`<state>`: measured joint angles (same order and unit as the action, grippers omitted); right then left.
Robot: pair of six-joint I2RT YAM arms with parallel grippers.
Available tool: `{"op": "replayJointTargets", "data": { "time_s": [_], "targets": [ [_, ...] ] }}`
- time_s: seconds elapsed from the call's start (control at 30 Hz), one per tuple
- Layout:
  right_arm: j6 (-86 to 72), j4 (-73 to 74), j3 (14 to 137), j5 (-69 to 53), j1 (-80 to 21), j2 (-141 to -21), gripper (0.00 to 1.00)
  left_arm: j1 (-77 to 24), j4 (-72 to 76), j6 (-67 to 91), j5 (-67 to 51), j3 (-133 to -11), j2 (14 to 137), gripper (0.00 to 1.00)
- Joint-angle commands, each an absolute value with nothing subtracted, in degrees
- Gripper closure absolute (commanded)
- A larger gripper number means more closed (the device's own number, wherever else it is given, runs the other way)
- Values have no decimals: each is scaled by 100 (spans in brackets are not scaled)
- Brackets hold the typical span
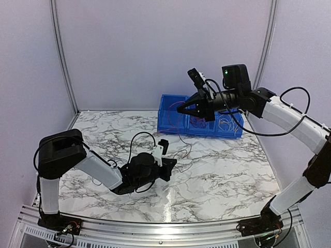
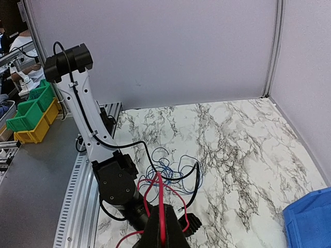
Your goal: Untangle the cables
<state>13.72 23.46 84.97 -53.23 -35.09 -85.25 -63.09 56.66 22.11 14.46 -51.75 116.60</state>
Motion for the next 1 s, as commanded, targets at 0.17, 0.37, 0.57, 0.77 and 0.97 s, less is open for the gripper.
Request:
{"op": "replayJointTargets", "data": {
  "time_s": [0.17, 0.37, 0.57, 0.77, 0.97],
  "targets": [
    [1696, 2697, 9696, -4738, -3412, -8446, 100, -6275, 6075, 2532, 1190, -5013, 12013, 100],
    [1664, 2688, 10086, -4495, -3356, -8592, 100, -6275, 6141, 2582, 1047, -5001, 12129, 100],
    [1487, 2484, 10254, -4210, -3217, -8629, 100, -6275, 6248, 2690, 982, -4919, 12253, 100],
    [1444, 2445, 10542, -3958, -3119, -8739, 100, -6275, 6378, 2815, 907, -4878, 12430, 100],
    [1315, 2300, 10752, -3823, -2965, -8855, 100, -6275, 6438, 2852, 885, -4869, 12531, 100]
  ]
}}
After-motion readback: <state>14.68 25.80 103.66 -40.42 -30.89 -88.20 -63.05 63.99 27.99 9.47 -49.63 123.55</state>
